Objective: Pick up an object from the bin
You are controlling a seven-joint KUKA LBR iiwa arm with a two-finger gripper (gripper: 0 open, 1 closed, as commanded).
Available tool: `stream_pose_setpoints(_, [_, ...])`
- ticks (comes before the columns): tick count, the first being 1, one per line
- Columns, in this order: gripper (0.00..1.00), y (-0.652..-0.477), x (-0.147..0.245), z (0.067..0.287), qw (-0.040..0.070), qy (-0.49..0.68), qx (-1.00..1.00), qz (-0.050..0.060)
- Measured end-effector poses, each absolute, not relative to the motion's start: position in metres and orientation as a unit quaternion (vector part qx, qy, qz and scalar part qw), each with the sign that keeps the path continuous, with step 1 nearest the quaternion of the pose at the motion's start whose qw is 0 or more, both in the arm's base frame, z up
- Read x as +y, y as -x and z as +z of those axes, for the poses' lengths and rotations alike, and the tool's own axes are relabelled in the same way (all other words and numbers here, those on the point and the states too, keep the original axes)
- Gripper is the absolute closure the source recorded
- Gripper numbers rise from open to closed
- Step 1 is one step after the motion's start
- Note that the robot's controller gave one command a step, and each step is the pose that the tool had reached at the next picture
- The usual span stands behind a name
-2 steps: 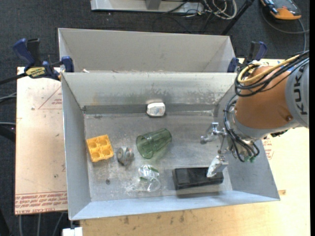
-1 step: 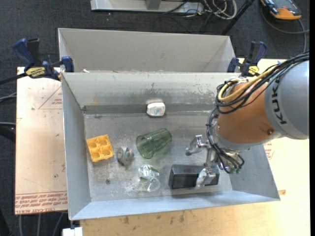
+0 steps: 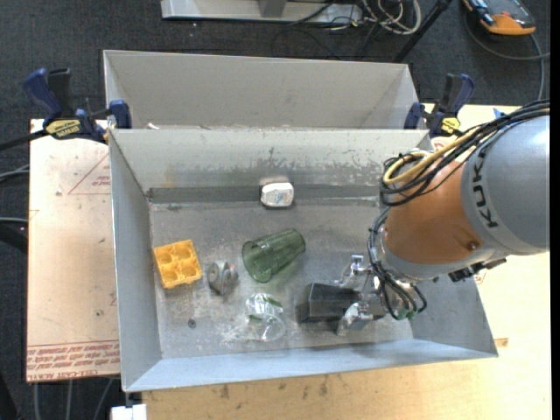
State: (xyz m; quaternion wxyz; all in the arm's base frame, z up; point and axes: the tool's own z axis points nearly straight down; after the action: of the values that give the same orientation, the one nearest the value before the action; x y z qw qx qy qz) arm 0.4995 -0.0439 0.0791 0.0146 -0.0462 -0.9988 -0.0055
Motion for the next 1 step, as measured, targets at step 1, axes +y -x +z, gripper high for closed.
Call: stream_pose_setpoints(1, [1.0, -0.5001, -0.0441, 0.0792, 0.013, 0.046, -0.999, -0.005])
